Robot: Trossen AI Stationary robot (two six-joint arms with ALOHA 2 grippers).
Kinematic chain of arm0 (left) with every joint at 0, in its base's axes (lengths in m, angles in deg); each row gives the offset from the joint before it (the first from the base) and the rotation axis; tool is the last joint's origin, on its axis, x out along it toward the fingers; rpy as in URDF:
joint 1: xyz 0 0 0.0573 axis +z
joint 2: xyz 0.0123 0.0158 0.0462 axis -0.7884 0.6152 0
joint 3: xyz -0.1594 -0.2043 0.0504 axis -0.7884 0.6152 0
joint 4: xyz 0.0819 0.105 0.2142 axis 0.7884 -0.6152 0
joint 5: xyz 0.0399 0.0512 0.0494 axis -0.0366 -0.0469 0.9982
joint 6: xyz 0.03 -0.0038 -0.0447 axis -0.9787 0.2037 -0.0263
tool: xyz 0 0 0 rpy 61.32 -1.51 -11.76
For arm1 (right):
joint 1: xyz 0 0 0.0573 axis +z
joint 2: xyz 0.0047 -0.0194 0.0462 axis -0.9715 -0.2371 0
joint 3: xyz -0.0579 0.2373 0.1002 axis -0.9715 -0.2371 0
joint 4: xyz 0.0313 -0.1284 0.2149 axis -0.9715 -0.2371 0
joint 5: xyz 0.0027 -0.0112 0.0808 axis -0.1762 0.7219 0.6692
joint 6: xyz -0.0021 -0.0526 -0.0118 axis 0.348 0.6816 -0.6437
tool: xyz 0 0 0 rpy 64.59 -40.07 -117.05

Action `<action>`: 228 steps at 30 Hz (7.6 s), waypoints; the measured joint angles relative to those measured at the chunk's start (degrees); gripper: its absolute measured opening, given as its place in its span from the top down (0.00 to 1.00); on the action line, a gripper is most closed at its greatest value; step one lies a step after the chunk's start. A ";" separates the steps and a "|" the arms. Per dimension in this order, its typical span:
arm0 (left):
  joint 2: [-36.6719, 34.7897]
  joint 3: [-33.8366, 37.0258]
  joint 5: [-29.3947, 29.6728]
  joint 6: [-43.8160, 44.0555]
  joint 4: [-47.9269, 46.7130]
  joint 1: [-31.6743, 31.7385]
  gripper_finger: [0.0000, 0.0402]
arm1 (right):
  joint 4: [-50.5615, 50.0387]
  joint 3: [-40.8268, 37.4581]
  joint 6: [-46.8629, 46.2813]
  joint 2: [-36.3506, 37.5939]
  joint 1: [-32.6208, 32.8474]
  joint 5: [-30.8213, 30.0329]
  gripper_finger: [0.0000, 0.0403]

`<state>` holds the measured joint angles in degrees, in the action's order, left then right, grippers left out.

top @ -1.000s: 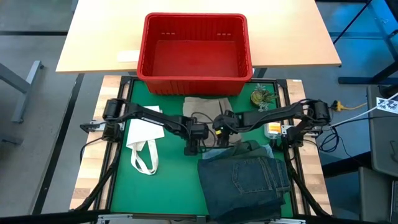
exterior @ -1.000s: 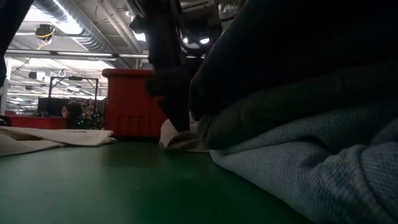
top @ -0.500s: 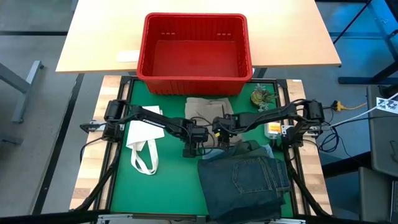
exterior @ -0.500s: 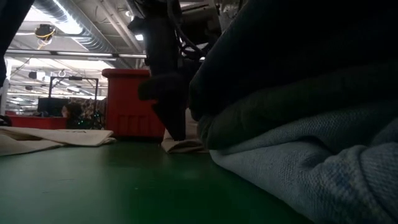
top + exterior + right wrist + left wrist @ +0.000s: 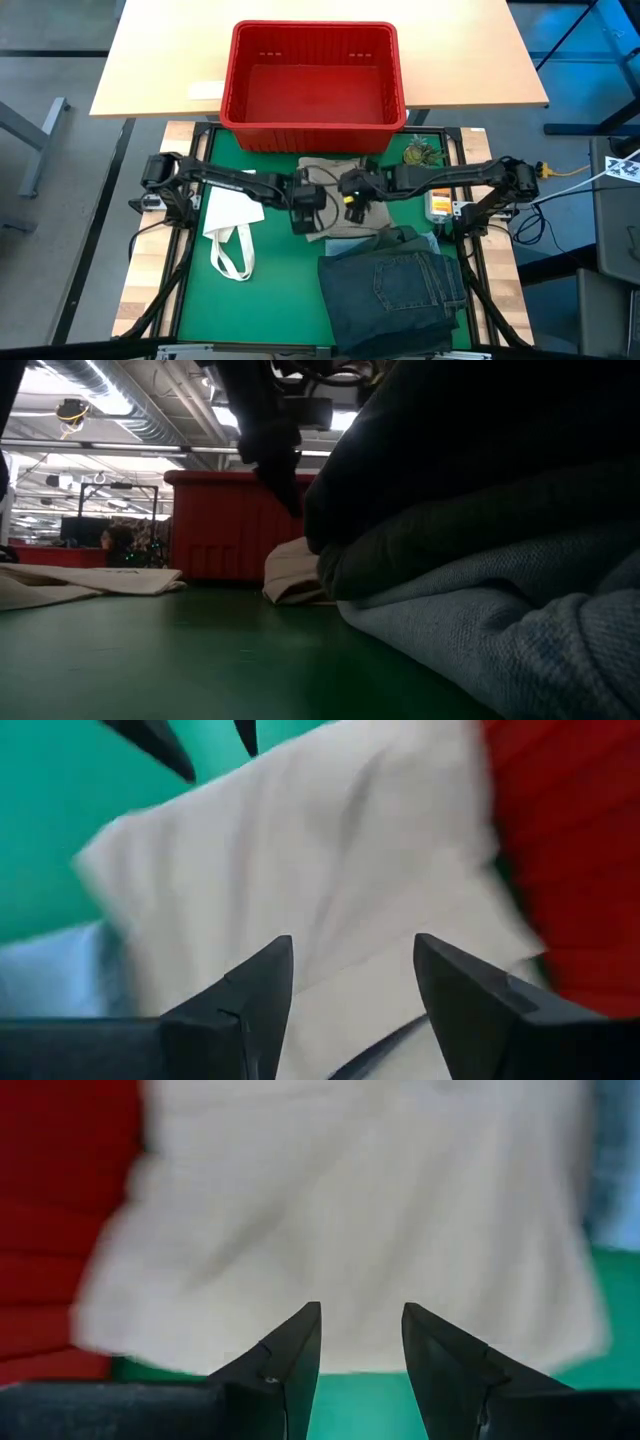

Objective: Fold Laundry from Bin
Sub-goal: Fold the brown shorts, then stack the brown shorts on top of the dark blue jeans

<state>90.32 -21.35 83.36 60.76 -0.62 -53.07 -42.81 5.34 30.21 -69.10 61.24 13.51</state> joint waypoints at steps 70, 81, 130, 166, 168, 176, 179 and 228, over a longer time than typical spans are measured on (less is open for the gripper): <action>-6.63 0.13 -16.46 9.29 -15.62 11.87 0.66 | -21.07 -10.49 6.04 14.14 -21.09 30.67 0.48; -12.05 10.73 -18.06 12.96 -5.92 11.80 0.66 | -6.32 -24.83 -5.40 19.00 -23.94 30.23 0.48; -22.23 34.05 -17.01 27.90 27.88 6.95 0.66 | 18.90 -26.47 -17.28 -4.45 -23.98 30.40 0.49; -22.21 34.01 -3.96 37.32 28.59 6.95 0.66 | 23.19 -26.71 -13.68 -4.69 -23.91 36.65 0.99; -22.21 34.01 -0.58 37.95 28.40 6.97 0.66 | 23.16 -26.71 -13.21 -4.69 -23.91 36.65 0.98; -22.21 34.01 -2.50 39.39 27.61 8.85 0.66 | 23.12 -26.68 -10.72 -4.66 -23.91 36.65 0.96; -22.21 34.01 -3.45 40.97 25.95 9.88 0.66 | 23.11 -26.68 -10.65 -4.64 -23.91 36.65 0.96; -7.19 34.01 -8.38 43.52 39.65 13.29 0.79 | 26.10 -26.75 -9.30 -4.75 -23.91 42.82 0.96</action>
<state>83.13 12.66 74.97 104.28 39.02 -39.79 -16.71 -21.41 20.91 -73.85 37.33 56.33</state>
